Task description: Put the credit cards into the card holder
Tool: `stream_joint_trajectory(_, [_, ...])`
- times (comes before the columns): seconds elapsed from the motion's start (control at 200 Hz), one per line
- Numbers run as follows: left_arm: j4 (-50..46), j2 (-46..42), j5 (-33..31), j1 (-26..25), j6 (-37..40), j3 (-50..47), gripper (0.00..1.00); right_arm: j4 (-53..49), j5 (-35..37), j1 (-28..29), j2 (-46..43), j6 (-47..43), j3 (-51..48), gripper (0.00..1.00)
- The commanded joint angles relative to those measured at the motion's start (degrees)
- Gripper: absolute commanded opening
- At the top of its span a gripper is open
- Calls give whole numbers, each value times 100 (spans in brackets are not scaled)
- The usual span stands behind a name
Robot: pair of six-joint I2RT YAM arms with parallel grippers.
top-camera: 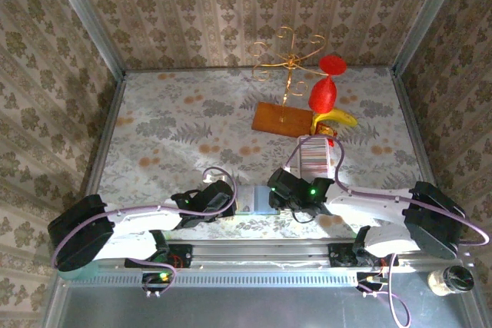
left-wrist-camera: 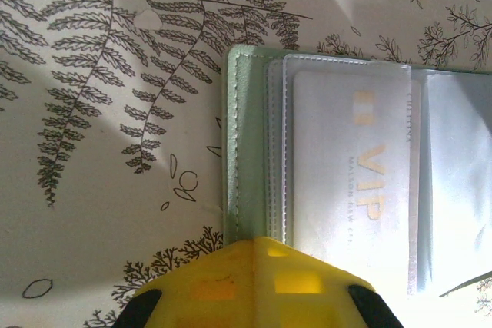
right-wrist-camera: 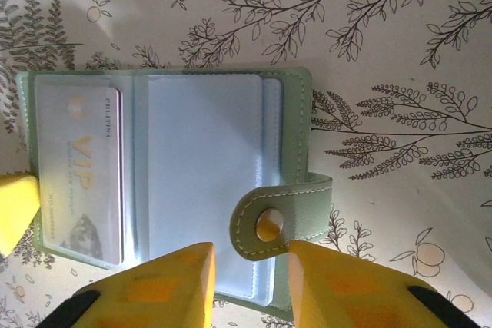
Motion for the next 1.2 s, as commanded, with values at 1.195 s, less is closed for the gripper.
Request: stream_joint_trajectory(1.195, [-162, 2, -98, -124, -121, -105, 2, 158, -1, 469, 967, 92, 621, 44])
